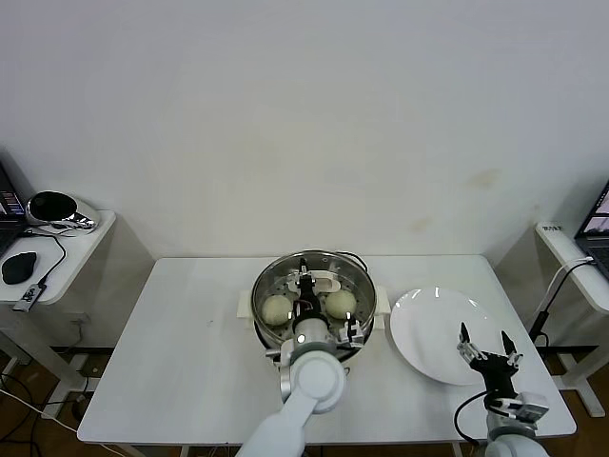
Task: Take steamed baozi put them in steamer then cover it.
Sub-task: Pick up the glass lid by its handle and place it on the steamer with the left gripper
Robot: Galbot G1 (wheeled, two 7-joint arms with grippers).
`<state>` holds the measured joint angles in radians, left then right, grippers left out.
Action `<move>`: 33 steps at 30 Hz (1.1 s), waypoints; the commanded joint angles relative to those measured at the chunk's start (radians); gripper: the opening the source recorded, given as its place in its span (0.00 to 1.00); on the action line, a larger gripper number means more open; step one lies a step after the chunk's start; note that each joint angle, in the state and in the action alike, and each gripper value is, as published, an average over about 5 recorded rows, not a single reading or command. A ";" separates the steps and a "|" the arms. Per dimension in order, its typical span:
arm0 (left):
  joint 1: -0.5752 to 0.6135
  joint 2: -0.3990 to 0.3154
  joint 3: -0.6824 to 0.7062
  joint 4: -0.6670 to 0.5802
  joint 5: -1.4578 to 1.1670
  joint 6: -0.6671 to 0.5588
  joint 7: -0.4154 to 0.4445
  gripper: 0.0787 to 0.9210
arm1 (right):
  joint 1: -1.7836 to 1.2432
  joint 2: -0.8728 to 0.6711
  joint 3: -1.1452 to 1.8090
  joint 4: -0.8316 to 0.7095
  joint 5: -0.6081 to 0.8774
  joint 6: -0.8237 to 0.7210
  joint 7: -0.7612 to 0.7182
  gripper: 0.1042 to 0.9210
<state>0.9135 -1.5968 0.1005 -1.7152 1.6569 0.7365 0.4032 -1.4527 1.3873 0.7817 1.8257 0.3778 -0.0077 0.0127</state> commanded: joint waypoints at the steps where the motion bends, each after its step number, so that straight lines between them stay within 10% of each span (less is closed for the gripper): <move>1: -0.005 0.004 -0.006 0.014 -0.017 0.043 0.000 0.09 | -0.002 0.000 0.000 0.000 -0.001 0.002 0.000 0.88; 33: 0.004 0.019 0.005 -0.015 -0.042 0.040 -0.007 0.10 | 0.001 0.011 -0.001 -0.010 -0.005 0.013 -0.002 0.88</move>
<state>0.9176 -1.5799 0.1000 -1.7161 1.6361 0.7363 0.4093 -1.4519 1.3975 0.7806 1.8141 0.3735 0.0041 0.0113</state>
